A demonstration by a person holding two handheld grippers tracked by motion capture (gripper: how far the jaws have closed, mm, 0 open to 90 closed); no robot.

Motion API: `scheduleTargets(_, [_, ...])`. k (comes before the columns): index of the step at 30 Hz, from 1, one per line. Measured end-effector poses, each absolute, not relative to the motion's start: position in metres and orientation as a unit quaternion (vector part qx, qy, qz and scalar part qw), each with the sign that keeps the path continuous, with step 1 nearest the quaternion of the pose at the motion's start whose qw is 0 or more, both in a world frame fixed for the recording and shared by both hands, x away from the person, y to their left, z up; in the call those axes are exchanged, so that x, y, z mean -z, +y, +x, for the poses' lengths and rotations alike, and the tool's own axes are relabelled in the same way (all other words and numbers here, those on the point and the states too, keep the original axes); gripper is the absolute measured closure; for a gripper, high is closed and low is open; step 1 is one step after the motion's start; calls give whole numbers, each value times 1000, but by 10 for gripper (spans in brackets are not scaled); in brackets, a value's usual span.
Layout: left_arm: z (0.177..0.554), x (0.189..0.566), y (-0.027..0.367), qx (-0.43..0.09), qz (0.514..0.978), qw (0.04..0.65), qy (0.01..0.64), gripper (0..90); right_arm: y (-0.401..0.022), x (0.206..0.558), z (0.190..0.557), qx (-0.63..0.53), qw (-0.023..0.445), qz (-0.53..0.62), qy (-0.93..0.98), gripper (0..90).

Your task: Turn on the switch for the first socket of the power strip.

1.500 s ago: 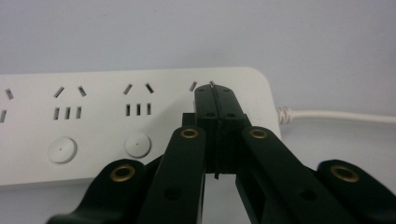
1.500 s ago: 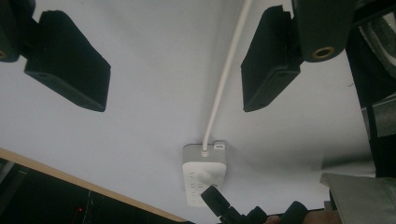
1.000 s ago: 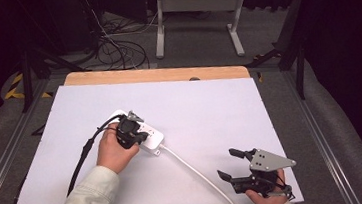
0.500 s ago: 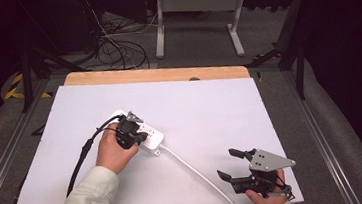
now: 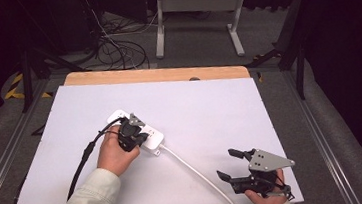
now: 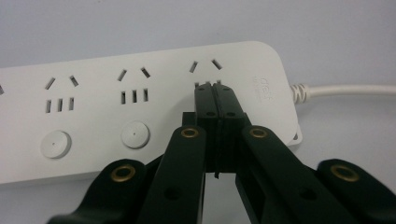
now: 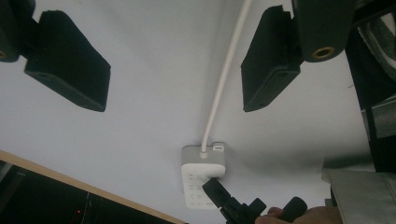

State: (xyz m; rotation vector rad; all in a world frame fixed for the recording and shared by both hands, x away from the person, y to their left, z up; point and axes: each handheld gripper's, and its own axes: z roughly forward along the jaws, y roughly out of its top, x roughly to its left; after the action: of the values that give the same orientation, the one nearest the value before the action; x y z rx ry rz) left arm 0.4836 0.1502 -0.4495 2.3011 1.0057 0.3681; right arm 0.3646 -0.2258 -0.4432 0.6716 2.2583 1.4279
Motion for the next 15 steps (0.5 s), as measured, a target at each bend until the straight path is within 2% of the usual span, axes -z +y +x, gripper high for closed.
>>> scheduleTargets(6, [481,450,146,-154,866,289,378,900,-226,443,364,-509,192,240,804,243])
scheduleTargets(15, [484,449,147,-140,865,287,387,900,-226,443,364,-509,192,241,804,243])
